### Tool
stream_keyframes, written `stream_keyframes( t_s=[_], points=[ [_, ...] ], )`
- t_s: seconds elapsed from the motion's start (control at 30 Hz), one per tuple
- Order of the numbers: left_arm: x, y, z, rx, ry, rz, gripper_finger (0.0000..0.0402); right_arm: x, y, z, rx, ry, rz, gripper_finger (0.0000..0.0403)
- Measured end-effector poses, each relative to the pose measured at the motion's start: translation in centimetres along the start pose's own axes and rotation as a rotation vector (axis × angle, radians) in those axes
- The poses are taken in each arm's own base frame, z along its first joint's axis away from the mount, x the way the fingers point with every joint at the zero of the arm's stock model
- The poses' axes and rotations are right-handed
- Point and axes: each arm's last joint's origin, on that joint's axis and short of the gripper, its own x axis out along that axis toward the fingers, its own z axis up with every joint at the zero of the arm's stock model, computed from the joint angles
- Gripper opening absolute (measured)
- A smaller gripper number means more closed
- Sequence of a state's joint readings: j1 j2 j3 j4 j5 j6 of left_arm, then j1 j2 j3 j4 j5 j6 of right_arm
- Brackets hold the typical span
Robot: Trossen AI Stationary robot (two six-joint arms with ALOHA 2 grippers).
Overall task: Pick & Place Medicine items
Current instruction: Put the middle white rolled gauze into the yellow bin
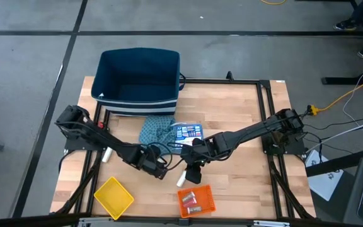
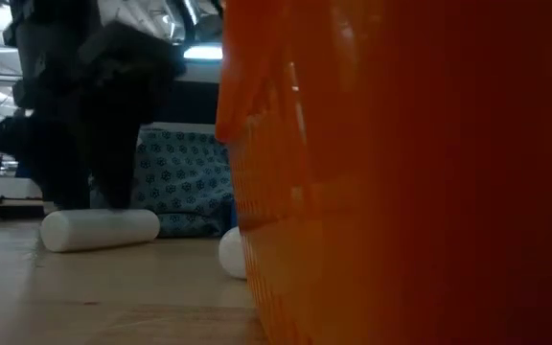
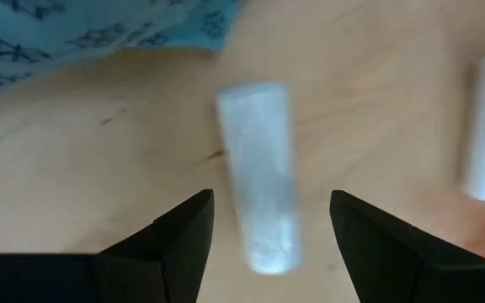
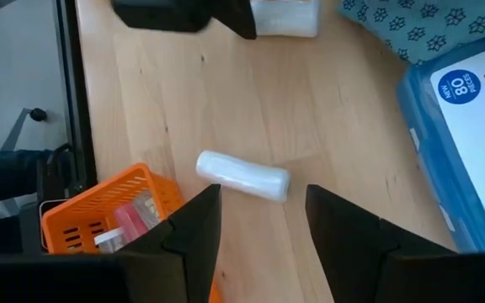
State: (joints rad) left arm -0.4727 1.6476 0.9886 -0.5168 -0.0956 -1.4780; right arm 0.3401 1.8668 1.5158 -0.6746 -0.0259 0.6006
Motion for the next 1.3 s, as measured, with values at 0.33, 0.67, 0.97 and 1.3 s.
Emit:
stream_keyframes(
  t_s=[0.33,0.67,0.97,1.3],
  points=[
    [2.0,0.4,-0.3,0.043,0.071,0.073,0.0193,0.0,0.0,0.0,-0.006,-0.005,-0.010,0.0176],
    [-1.0,1.1,0.0,0.084,0.103,0.078,0.0065,0.0,-0.6,0.4,-0.019,-0.007,-0.019,0.0176],
    [-7.9,1.8,-0.3,0.127,0.102,-0.092,0.0054,-0.1,-1.4,0.8,-0.001,-0.012,-0.029,0.0176],
    [-15.9,4.3,-5.7,0.210,0.328,-0.347,0.0057,-0.1,-1.8,1.1,-0.018,-0.016,-0.035,0.0176]
  ],
)
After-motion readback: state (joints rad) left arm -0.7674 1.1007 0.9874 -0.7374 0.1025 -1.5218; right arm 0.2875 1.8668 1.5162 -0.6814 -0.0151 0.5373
